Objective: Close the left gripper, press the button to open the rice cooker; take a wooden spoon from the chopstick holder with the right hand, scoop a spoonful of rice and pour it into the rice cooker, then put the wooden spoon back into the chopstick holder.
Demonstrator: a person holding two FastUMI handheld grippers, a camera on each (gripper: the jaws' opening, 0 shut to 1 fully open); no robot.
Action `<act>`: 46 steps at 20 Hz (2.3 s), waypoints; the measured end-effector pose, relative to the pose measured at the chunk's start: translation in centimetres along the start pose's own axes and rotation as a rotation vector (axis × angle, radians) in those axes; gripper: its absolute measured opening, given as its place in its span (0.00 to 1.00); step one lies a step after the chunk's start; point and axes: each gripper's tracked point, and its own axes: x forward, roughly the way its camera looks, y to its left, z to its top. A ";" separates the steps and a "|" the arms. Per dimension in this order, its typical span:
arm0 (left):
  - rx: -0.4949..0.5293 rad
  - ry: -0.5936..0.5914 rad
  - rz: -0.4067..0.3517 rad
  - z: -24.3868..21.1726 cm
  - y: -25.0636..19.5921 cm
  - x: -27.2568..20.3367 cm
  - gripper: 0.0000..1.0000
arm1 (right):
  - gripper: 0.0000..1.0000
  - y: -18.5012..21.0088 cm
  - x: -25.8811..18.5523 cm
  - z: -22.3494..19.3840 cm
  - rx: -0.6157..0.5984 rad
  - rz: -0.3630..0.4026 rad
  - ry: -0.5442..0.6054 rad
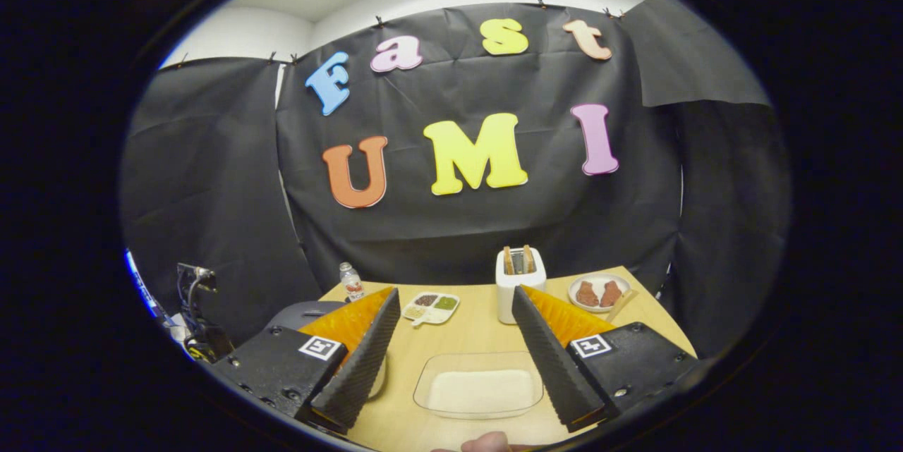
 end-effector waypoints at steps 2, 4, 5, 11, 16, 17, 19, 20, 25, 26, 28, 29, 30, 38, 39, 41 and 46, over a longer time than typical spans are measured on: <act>0.026 -0.012 0.000 0.4 0.2 0.0 0.97 | 0.99 0.0 -0.7 0.2 -0.016 -0.003 -0.012; -0.020 -0.022 0.001 0.8 0.4 -0.3 0.96 | 0.99 -0.3 -1.7 0.6 -0.031 -0.014 -0.029; -0.042 -0.030 0.002 1.2 0.6 -0.2 0.97 | 0.99 -0.5 -2.2 0.7 -0.034 -0.020 -0.037; -0.075 -0.211 -0.018 7.3 1.4 -4.6 0.95 | 0.99 -0.6 -4.5 1.8 -0.053 -0.052 -0.088; 0.004 -0.426 -0.124 14.0 -2.5 -11.5 0.95 | 0.99 -0.1 -6.1 2.9 -0.091 -0.074 -0.139; 0.024 -0.464 -0.152 15.0 -3.5 -12.7 0.95 | 0.99 -0.1 -6.6 3.0 -0.101 -0.080 -0.148; 0.059 -0.528 -0.190 16.2 -4.8 -14.9 0.95 | 1.00 -0.2 -7.0 3.2 -0.124 -0.092 -0.159; 0.067 -0.546 -0.203 16.6 -5.5 -15.8 0.95 | 1.00 -0.2 -7.3 3.2 -0.128 -0.097 -0.163; 0.037 -0.593 -0.254 17.3 -7.5 -18.5 0.94 | 1.00 -0.6 -8.9 3.9 -0.119 -0.109 -0.190; 0.037 -0.594 -0.253 17.3 -7.5 -18.6 0.95 | 0.99 -0.7 -9.1 4.0 -0.120 -0.114 -0.194; 0.033 -0.593 -0.248 17.4 -7.7 -18.6 0.95 | 0.99 -0.8 -9.3 3.9 -0.114 -0.115 -0.196; 0.028 -0.596 -0.249 17.6 -7.8 -18.8 0.95 | 0.99 -0.9 -9.3 3.9 -0.112 -0.119 -0.194; 0.024 -0.595 -0.251 17.6 -7.8 -18.8 0.95 | 0.99 -1.0 -9.6 3.8 -0.111 -0.121 -0.191; 0.041 -0.583 -0.271 17.0 -9.4 -19.7 0.94 | 1.00 -2.7 -11.1 3.1 -0.095 -0.150 -0.172; 0.048 -0.584 -0.272 17.0 -9.6 -19.7 0.95 | 1.00 -2.9 -11.2 3.0 -0.092 -0.152 -0.170; 0.058 -0.580 -0.263 17.0 -9.6 -19.5 0.95 | 1.00 -3.0 -11.0 3.2 -0.090 -0.157 -0.172; 0.059 -0.581 -0.199 17.3 -8.5 -19.0 0.95 | 1.00 -2.5 -10.5 3.3 -0.099 -0.147 -0.176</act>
